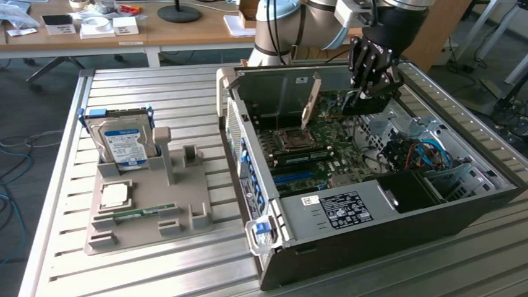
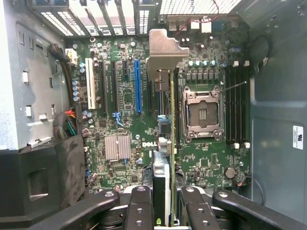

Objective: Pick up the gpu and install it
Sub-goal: 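Insert the gpu into the slot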

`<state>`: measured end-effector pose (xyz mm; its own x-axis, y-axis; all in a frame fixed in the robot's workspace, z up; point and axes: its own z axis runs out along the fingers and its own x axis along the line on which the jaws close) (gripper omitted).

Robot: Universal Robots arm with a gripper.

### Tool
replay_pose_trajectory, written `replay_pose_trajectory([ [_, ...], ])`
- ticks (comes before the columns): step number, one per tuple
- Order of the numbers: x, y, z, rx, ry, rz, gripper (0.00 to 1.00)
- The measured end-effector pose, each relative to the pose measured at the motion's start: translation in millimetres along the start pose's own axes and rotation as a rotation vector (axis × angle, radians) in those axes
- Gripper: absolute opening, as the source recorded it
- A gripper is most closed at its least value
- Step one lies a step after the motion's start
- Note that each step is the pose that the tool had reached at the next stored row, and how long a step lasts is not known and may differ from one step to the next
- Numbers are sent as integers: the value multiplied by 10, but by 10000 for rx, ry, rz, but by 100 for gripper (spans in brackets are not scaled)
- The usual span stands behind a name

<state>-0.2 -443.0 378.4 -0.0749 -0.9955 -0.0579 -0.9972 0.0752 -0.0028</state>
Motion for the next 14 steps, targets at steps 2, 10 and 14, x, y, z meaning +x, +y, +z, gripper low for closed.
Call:
replay_pose_trajectory([
  [2,2,26,3,0,1,0,27],
  [10,9,75,64,0,0,-1,27],
  [14,34,82,90,-1,1,1,27],
])
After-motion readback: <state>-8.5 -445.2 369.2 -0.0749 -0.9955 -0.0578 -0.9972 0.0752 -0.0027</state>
